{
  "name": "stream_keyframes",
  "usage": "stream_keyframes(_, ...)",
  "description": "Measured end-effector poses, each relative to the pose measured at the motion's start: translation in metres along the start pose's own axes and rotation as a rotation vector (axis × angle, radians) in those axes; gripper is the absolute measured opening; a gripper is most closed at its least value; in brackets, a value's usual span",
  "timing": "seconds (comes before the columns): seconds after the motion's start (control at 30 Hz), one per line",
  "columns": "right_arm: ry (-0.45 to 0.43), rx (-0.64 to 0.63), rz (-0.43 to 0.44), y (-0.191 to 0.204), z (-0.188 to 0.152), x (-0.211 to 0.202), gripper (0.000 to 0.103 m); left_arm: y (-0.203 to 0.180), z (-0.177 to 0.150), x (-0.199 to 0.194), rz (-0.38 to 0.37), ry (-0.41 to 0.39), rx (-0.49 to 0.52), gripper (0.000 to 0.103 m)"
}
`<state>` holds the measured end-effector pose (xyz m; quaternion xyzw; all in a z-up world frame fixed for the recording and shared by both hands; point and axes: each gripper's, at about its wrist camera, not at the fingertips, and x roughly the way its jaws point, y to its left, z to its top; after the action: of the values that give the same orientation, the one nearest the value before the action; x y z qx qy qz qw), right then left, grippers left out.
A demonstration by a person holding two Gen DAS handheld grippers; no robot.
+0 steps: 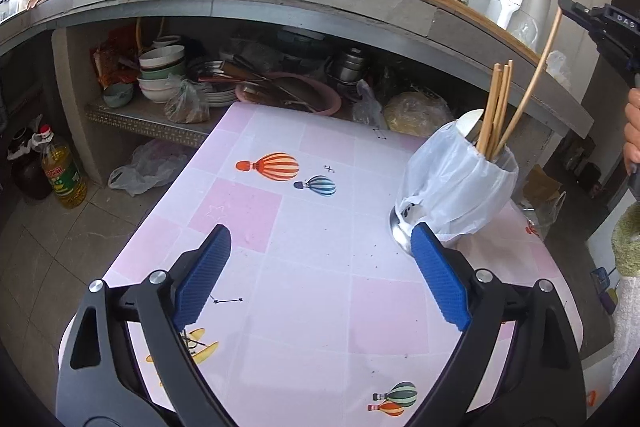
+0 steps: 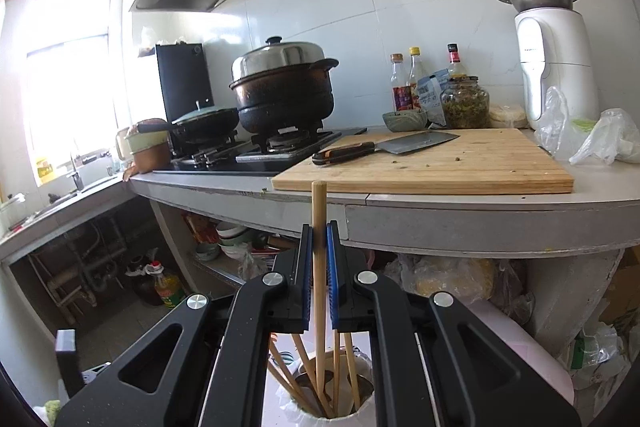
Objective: Organize utensils
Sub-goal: 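Move the right tool over the holder and lower its chopstick in, then open the right tool and withdraw it from the holder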
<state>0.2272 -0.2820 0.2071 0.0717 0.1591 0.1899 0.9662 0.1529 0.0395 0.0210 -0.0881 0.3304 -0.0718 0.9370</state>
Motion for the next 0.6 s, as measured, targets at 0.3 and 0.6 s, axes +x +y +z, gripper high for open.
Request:
stream_keyframes(0.3,0.062,-0.009,-0.016,0.001,-0.027,0.029,0.007,0.007,0.0,0.006,0.011,0.008,-0.011,0.088)
stream_keyframes(0.6,0.111,0.021,-0.006,0.0,-0.056,0.03,0.007,0.006,-0.004,0.013,-0.007,0.028,-0.015,0.088)
